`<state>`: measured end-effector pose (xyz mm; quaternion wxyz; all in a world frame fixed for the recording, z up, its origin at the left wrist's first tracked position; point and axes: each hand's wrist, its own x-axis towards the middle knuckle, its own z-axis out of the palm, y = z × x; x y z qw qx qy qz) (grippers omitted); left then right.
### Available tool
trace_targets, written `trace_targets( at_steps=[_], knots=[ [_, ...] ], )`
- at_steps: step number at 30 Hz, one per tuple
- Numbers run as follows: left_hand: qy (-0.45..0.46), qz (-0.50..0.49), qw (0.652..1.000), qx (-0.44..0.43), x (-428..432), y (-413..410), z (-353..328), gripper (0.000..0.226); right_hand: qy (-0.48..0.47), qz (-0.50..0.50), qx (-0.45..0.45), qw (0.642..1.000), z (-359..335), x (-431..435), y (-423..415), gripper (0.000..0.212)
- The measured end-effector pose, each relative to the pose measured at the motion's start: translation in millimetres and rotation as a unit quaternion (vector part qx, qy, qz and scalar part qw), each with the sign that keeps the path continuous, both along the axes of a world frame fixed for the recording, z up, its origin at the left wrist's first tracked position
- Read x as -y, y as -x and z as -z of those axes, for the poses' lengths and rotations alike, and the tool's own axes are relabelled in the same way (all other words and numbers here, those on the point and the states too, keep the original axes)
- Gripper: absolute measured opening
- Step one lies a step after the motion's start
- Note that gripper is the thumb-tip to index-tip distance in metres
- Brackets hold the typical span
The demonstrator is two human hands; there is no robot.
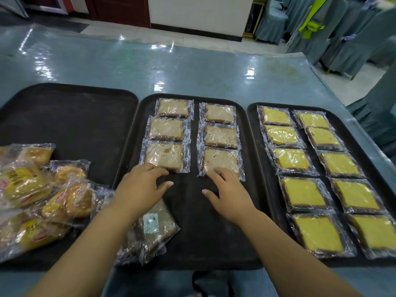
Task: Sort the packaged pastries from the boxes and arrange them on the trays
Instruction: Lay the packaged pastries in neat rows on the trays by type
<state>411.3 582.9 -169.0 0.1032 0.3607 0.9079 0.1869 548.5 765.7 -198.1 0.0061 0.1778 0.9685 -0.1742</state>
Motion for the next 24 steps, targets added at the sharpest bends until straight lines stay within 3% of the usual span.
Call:
trace_targets(
  at_steps=[5, 9, 16, 21, 24],
  knots=[
    [0.172, -0.023, 0.985, 0.002, 32, -19, -2, 0.062, 0.04, -0.032, -0.004, 0.999, 6, 26, -18, 0.049],
    [0.214, -0.016, 0.977, -0.021, 36, -29, -2, 0.063, 0.074, -0.024, 0.026, 0.997, 10, 38, -27, 0.048],
    [0.195, -0.043, 0.98, -0.002, 31, -32, -1, 0.057, 0.118, -0.024, 0.065, 0.991, 5, 46, -31, 0.046],
    [0.073, -0.034, 0.996, -0.039, 26, -44, -3, 0.057, 0.151, -0.017, 0.065, 0.986, 1, 48, -33, 0.051],
    [-0.009, -0.019, 1.0, -0.006, 21, -51, -7, 0.05, 0.179, -0.016, 0.06, 0.982, -2, 47, -31, 0.057]
  ],
)
